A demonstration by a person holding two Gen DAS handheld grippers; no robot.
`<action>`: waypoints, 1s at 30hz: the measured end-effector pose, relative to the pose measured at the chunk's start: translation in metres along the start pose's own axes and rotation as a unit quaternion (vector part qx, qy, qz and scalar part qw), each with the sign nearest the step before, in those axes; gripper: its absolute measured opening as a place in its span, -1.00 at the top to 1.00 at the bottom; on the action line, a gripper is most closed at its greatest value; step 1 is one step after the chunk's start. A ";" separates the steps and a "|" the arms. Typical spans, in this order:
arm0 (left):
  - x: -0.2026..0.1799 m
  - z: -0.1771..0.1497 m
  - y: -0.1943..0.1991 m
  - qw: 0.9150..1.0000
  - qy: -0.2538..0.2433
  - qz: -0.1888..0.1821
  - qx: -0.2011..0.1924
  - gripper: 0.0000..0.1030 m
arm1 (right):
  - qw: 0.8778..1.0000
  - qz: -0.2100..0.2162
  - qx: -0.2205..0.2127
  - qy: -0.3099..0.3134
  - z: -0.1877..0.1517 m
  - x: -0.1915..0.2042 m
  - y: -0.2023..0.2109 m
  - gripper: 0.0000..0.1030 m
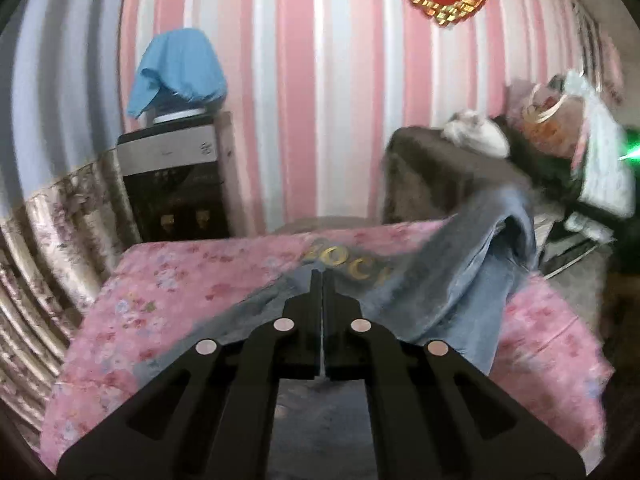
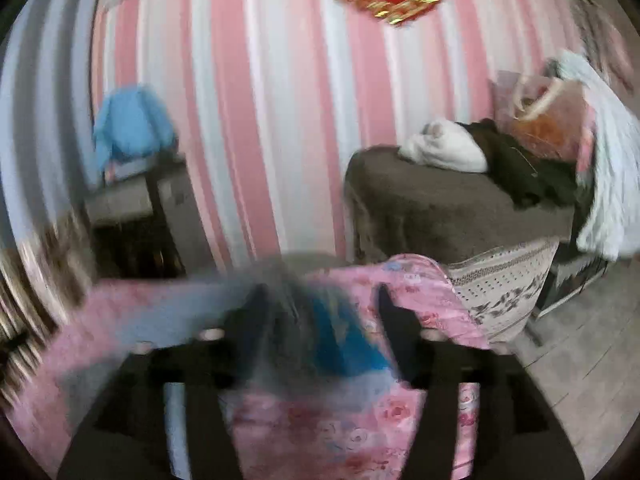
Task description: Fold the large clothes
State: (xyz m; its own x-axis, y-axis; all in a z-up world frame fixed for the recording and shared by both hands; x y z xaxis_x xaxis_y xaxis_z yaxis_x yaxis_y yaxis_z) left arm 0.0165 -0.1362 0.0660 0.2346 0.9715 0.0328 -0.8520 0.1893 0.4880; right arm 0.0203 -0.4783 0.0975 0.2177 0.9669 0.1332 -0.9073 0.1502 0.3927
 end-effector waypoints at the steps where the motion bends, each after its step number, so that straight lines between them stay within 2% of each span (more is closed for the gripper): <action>1: 0.007 -0.004 -0.002 1.000 0.007 0.004 0.002 0.90 | 1.000 -0.007 -0.016 -0.010 -0.003 -0.005 0.012 -0.73; 2: 0.017 -0.009 -0.006 1.000 0.012 0.010 0.004 0.86 | 0.999 -0.008 -0.026 -0.019 -0.009 -0.007 0.022 -0.73; 4: 0.032 -0.021 -0.017 1.000 0.013 0.025 0.014 0.70 | 0.999 -0.004 -0.004 -0.032 -0.030 -0.006 0.029 -0.73; 5: 0.045 -0.028 -0.022 0.999 0.024 0.025 0.016 0.49 | 0.999 -0.002 0.007 -0.037 -0.040 -0.002 0.029 -0.73; 6: 0.057 -0.036 -0.026 0.999 0.030 0.031 0.020 0.11 | 0.999 0.001 0.021 -0.038 -0.053 0.002 0.029 -0.73; 8: 0.078 -0.048 -0.035 0.998 0.033 0.048 0.024 -0.33 | 0.998 0.010 0.057 -0.036 -0.087 0.018 0.027 -0.73; 11: 0.118 -0.068 -0.047 0.997 0.036 0.067 0.032 -0.66 | 0.994 0.024 0.094 -0.042 -0.128 0.040 0.017 -0.73; 14: 0.155 -0.079 -0.062 0.996 0.042 0.074 0.040 -0.71 | 0.992 0.024 0.113 -0.049 -0.149 0.060 0.006 -0.73; 18: 0.196 -0.093 -0.085 0.994 0.058 0.071 0.054 -0.84 | 0.991 0.015 0.126 -0.035 -0.160 0.087 -0.009 -0.73; 24: 0.217 -0.105 -0.122 0.995 0.056 0.046 0.072 -0.88 | 0.992 -0.027 0.121 -0.030 -0.165 0.112 -0.025 -0.73; 30: 0.211 -0.104 -0.168 0.995 0.021 0.004 0.097 -0.88 | 0.989 -0.077 0.123 -0.040 -0.174 0.126 -0.039 -0.75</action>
State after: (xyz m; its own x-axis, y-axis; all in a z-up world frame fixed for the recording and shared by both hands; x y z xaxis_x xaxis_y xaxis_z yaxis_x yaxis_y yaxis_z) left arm 0.1599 0.0518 -0.0999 0.2047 0.9788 0.0027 -0.7468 0.1544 0.6469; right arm 0.0201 -0.3262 -0.0594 0.3836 0.9155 0.1212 -0.7476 0.2308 0.6228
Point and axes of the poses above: each gripper's, at about its wrist camera, not at the fingertips, and y roughly against the way its jaws point, x to its left, z to its top, the point moved 1 cm from there along -y, roughly the way its jaws point, and after that the axes turned 1 degree about -z, right-handed, at the moved point
